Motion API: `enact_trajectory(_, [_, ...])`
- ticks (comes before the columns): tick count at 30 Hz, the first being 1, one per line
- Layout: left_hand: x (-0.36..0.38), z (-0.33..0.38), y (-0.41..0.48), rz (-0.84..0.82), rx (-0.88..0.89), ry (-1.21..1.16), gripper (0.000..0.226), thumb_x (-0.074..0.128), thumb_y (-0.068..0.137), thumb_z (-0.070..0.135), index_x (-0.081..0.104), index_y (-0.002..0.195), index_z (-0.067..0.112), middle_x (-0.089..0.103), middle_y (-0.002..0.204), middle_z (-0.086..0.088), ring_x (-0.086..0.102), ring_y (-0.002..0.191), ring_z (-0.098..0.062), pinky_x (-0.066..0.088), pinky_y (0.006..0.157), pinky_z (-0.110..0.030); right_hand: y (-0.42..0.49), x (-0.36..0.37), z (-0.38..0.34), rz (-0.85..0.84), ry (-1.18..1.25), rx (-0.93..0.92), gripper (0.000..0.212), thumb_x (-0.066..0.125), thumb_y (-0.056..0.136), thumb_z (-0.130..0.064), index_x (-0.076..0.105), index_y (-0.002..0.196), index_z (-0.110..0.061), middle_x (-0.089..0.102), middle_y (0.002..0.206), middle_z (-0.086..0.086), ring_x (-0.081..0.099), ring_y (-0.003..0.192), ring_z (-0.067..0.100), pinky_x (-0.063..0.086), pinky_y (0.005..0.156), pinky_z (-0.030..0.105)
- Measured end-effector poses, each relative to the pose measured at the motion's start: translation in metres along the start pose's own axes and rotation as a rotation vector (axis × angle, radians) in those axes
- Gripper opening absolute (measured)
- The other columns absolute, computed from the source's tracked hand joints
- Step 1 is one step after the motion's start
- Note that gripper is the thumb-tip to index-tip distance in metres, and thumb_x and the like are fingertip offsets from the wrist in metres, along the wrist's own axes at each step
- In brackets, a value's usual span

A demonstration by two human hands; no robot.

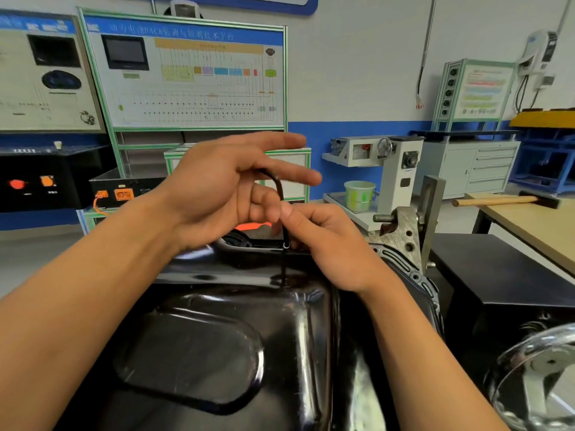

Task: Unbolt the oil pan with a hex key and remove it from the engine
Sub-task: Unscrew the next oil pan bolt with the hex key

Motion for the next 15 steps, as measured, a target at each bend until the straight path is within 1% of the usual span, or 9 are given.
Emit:
enact_trajectory(1, [-0.002,0.000,-0.001,-0.068,-0.007,-0.029,0.045,0.044,0.088,0.008,0.058,0.131,0.013,0.072,0.114,-0.015,0.063,0.053,-0.018,0.049,0.055,-0.025,0.000,-0.001,0.001,0.017,0.006,-0.005,0.040,0.052,0.094,-0.049,0.073,0.076,-0.019,0.045,0.059,-0.004,0.043,0.062,0.008,0.038,0.068,0.029])
enact_trajectory(3, [-0.003,0.000,-0.002,-0.183,-0.011,-0.070,0.048,0.041,0.088,0.010,0.054,0.135,0.012,0.066,0.128,-0.011,0.066,0.069,-0.016,0.050,0.070,-0.028,0.001,-0.002,0.003,0.047,0.017,-0.009,0.042,0.049,0.096,-0.049,0.072,0.071,-0.024,0.049,0.062,0.009,0.045,0.064,0.013,0.039,0.070,0.038])
enact_trajectory(4, [-0.003,-0.001,-0.003,-0.226,-0.008,-0.086,0.049,0.041,0.089,0.009,0.054,0.135,0.012,0.064,0.132,-0.012,0.066,0.075,-0.016,0.049,0.074,-0.030,0.000,-0.002,0.004,0.054,0.019,-0.011,0.043,0.047,0.097,-0.049,0.072,0.069,-0.027,0.049,0.065,0.014,0.045,0.065,0.015,0.039,0.071,0.041])
enact_trajectory(5, [-0.002,-0.001,-0.003,-0.261,0.001,-0.096,0.048,0.042,0.090,0.009,0.054,0.136,0.012,0.062,0.134,-0.012,0.064,0.080,-0.016,0.047,0.076,-0.031,0.000,-0.002,0.004,0.058,0.024,-0.012,0.043,0.046,0.097,-0.049,0.072,0.070,-0.028,0.049,0.064,0.012,0.045,0.065,0.015,0.039,0.071,0.041])
enact_trajectory(7, [0.000,-0.002,-0.004,-0.314,0.019,-0.106,0.045,0.048,0.090,0.011,0.057,0.134,0.016,0.062,0.131,-0.014,0.061,0.085,-0.015,0.043,0.076,-0.032,0.000,-0.002,0.004,0.063,0.025,-0.026,0.045,0.042,0.099,-0.048,0.071,0.071,-0.029,0.047,0.060,-0.003,0.044,0.063,0.011,0.039,0.070,0.040])
enact_trajectory(9, [0.002,-0.003,-0.005,-0.346,0.009,-0.123,0.042,0.053,0.088,0.012,0.063,0.127,0.020,0.065,0.123,-0.015,0.060,0.082,-0.012,0.044,0.073,-0.029,-0.001,-0.002,0.003,0.061,0.002,-0.051,0.047,0.041,0.101,-0.046,0.068,0.065,-0.036,0.044,0.056,-0.013,0.041,0.060,0.008,0.038,0.068,0.039])
enact_trajectory(11, [0.002,-0.002,-0.006,-0.338,0.001,-0.109,0.038,0.059,0.084,0.012,0.068,0.120,0.020,0.069,0.109,-0.012,0.057,0.072,-0.011,0.044,0.066,-0.025,-0.001,-0.002,0.002,0.050,-0.007,-0.055,0.045,0.041,0.101,-0.047,0.067,0.066,-0.039,0.042,0.056,-0.014,0.040,0.060,0.007,0.037,0.068,0.038])
enact_trajectory(13, [0.003,-0.002,-0.004,-0.235,0.034,0.018,0.030,0.068,0.080,0.015,0.072,0.109,0.019,0.069,0.089,-0.009,0.051,0.060,-0.011,0.041,0.058,-0.024,-0.001,-0.002,0.001,0.042,0.001,-0.039,0.044,0.041,0.100,-0.047,0.068,0.067,-0.038,0.043,0.058,-0.012,0.040,0.059,0.007,0.037,0.067,0.036])
enact_trajectory(15, [0.008,0.000,-0.001,-0.047,0.130,0.217,0.021,0.076,0.075,0.019,0.075,0.095,0.015,0.064,0.069,-0.012,0.044,0.048,-0.012,0.039,0.048,-0.020,0.000,-0.001,0.000,0.030,-0.006,-0.033,0.046,0.041,0.099,-0.049,0.067,0.062,-0.039,0.042,0.055,-0.014,0.038,0.056,0.005,0.035,0.064,0.030])
Point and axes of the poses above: each hand's wrist, its own y-axis towards the middle knuckle, its own x-axis out of the palm, z = x × y, the point moved 4 cm from there along y, towards the middle knuckle
